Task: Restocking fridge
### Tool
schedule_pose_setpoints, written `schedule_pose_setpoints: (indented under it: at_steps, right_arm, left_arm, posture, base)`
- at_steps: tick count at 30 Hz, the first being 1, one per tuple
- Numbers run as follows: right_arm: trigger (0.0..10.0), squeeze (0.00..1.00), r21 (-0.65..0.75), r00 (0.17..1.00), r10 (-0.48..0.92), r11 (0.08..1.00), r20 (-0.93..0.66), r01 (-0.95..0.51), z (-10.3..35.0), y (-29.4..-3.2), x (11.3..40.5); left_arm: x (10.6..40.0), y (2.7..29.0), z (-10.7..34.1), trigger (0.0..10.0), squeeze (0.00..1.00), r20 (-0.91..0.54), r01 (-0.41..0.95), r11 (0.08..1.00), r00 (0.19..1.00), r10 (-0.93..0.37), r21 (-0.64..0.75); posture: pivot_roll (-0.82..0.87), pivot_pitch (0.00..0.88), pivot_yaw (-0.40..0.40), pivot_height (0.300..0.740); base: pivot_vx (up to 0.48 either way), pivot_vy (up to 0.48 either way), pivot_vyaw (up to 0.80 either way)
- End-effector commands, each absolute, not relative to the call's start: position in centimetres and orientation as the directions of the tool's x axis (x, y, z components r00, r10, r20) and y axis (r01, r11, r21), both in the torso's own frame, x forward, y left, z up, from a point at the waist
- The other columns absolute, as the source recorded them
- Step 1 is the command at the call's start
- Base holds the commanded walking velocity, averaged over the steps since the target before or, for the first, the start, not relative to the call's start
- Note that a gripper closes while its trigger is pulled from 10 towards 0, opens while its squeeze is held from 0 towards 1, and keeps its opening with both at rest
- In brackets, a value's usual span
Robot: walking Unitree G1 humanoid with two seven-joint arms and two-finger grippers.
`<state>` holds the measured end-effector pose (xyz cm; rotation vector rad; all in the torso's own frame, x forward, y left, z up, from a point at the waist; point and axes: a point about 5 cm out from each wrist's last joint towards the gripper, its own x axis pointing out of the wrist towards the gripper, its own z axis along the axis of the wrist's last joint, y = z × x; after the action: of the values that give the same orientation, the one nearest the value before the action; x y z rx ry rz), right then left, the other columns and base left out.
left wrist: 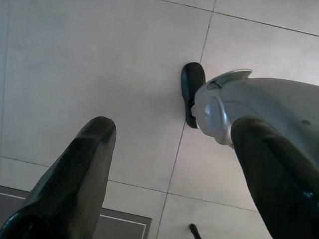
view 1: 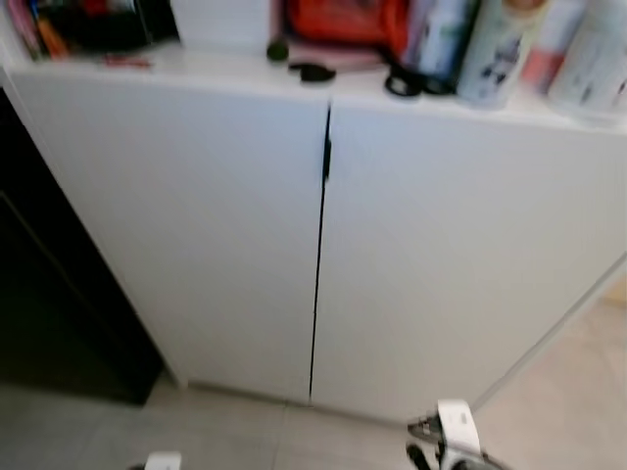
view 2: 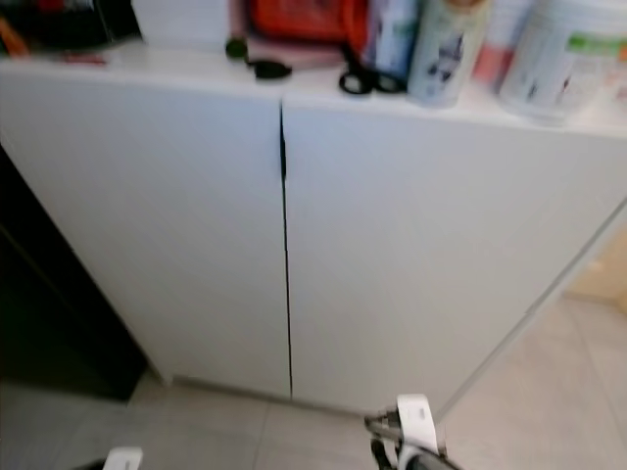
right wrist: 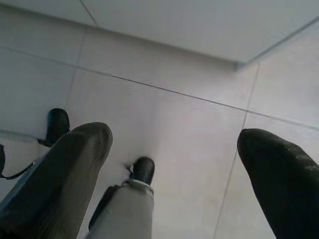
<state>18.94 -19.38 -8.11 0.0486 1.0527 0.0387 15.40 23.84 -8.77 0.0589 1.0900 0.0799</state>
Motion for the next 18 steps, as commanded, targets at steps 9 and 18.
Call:
schedule_pose_setpoints:
  at_steps: [9,18]
  right_arm:
    - [10.0,0.00,0.054,0.501,0.033,0.998,-0.865,0.028,-8.03,-19.29,19.18]
    - [10.0,0.00,0.047,0.498,0.014,0.997,-0.867,0.054,-8.10,-19.32,19.07]
  left_arm:
    - [15.63,23.90,-8.68,10.0,0.00,-0.886,-0.025,0.995,0.455,0.094,0.093]
    - [15.59,23.92,-8.69,10.0,0.00,-0.886,-0.025,0.995,0.454,0.095,0.093]
  posture:
    - [0.02,0.000,-0.038,0.740]
    - [0.02,0.000,-0.037,0.740]
  base:
    - [0.000,0.272,0.00]
    - [0.000,0.316,0.00]
